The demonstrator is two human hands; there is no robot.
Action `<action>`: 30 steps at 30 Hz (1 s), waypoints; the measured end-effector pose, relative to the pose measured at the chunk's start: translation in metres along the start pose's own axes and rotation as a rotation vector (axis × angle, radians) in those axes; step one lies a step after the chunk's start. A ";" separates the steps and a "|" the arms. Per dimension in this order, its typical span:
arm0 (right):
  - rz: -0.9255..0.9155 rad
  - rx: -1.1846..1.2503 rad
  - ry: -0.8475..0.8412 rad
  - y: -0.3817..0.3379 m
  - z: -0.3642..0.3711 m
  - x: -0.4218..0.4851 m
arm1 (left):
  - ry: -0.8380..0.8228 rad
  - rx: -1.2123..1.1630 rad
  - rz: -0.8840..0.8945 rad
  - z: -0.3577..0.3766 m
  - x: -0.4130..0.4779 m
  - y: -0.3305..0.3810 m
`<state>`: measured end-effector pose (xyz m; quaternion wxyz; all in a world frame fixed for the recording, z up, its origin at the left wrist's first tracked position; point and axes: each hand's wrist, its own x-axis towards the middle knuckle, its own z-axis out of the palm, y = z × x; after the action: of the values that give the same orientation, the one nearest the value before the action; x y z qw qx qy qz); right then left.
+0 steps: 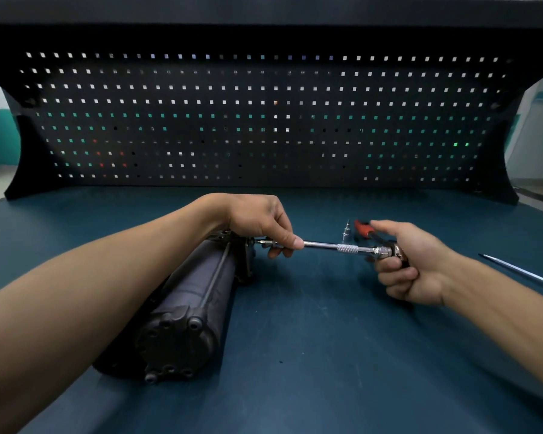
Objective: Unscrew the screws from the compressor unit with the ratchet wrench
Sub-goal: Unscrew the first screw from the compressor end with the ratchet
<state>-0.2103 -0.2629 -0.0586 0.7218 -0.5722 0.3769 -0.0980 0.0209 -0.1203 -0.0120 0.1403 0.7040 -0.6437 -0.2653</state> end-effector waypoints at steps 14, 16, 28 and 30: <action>-1.192 -0.481 0.292 0.020 -0.004 0.016 | -0.127 -0.026 -0.066 -0.002 -0.004 0.003; -1.234 -0.490 0.286 0.021 -0.005 0.017 | -0.128 -0.011 -0.054 -0.003 -0.004 0.004; -0.607 -0.387 0.275 0.007 -0.003 0.019 | -0.046 0.037 0.006 -0.001 -0.004 0.003; -0.464 -0.308 0.252 0.003 -0.004 0.018 | -0.042 0.023 0.014 0.000 -0.004 0.003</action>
<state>-0.2015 -0.2751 -0.0687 0.5324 -0.7291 0.3330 -0.2723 0.0187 -0.1171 -0.0093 0.1206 0.6953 -0.6544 -0.2717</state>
